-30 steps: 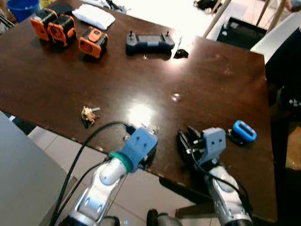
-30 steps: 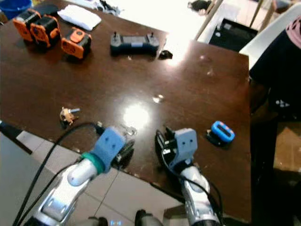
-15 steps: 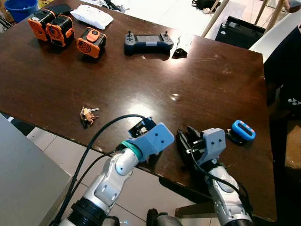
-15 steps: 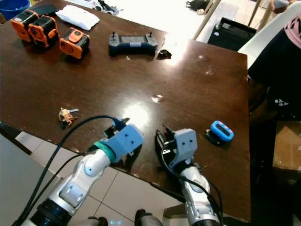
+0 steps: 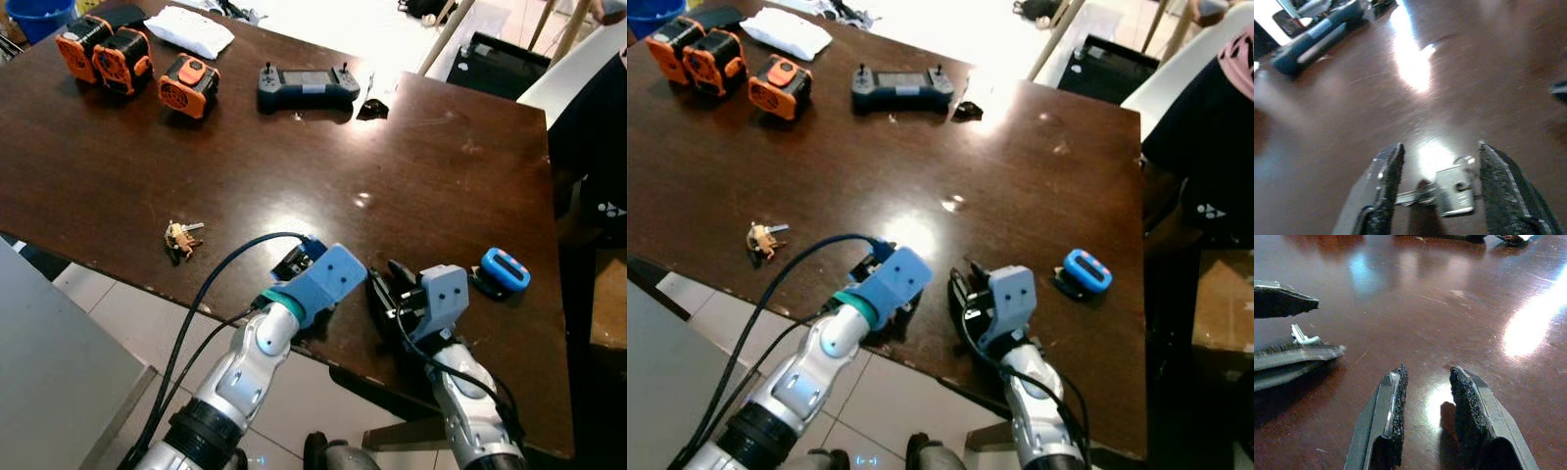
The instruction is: Hang keys on a hook
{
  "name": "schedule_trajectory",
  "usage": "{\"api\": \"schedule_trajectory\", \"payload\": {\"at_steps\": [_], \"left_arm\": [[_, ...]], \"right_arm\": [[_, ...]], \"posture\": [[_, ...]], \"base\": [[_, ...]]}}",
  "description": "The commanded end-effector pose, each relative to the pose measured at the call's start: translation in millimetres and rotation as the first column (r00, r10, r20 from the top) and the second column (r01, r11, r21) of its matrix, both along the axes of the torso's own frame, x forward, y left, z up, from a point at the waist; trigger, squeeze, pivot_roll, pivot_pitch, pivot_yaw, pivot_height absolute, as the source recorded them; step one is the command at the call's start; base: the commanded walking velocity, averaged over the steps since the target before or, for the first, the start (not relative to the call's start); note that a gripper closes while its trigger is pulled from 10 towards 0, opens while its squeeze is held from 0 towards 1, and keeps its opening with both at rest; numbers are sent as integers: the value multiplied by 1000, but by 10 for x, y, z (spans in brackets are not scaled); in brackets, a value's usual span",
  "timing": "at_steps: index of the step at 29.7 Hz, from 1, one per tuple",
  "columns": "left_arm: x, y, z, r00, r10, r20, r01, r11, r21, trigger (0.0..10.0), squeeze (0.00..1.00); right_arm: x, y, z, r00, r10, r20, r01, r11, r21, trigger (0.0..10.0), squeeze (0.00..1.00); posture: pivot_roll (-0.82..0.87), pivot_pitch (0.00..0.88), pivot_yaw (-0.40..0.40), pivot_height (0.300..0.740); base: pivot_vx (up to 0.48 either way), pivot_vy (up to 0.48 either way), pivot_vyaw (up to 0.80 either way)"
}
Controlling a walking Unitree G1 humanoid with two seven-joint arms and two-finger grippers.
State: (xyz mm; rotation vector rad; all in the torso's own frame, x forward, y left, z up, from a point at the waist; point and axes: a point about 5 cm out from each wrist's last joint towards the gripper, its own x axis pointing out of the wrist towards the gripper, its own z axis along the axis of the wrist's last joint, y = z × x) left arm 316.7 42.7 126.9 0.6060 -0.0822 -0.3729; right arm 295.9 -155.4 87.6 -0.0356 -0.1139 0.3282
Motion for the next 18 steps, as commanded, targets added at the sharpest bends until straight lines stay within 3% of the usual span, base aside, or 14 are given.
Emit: {"api": "schedule_trajectory", "payload": {"at_steps": [1, 2, 3, 4, 11, 18], "left_arm": [[-29, 77, -198, 997, 35, -75, -30, 998, 58, 1765, 0], [-33, 95, -207, 996, 37, -76, -32, 997, 65, 1098, 0], [-33, 95, -207, 996, 37, -76, -32, 997, 65, 1098, 0], [-42, 125, -222, 996, 41, -75, -35, 996, 77, 0, 0], [-115, 342, -345, 994, 70, -89, -60, 992, 111, 0, 0], [-115, 447, -349, 991, 102, -86, -92, 989, 111, 0, 0]], "right_arm": [[-115, -35, -272, 991, -12, -130, 10, 1000, -15, 10000, 0], [-116, -35, -273, 991, -12, -130, 11, 1000, -14, 10000, 0], [-116, -35, -273, 991, -12, -130, 11, 1000, -14, 10000, 0], [-117, -36, -274, 991, -14, -129, 12, 1000, -13, 10000, 0], [-110, -38, -272, 992, -19, -127, 17, 1000, -11, 10000, 0], [-86, -41, -256, 992, -17, -124, 15, 1000, -11, 10000, 0]], "posture": [[-47, 202, -14, 740], [-47, 202, -14, 740], [-47, 202, -14, 740], [-47, 202, -14, 740], [-47, 202, -14, 740], [-39, 197, -14, 740]], "base": [[0, 0, 0], [0, 0, 0], [0, 0, 0], [0, 0, 0], [0, 0, 0], [0, 0, 0]]}}
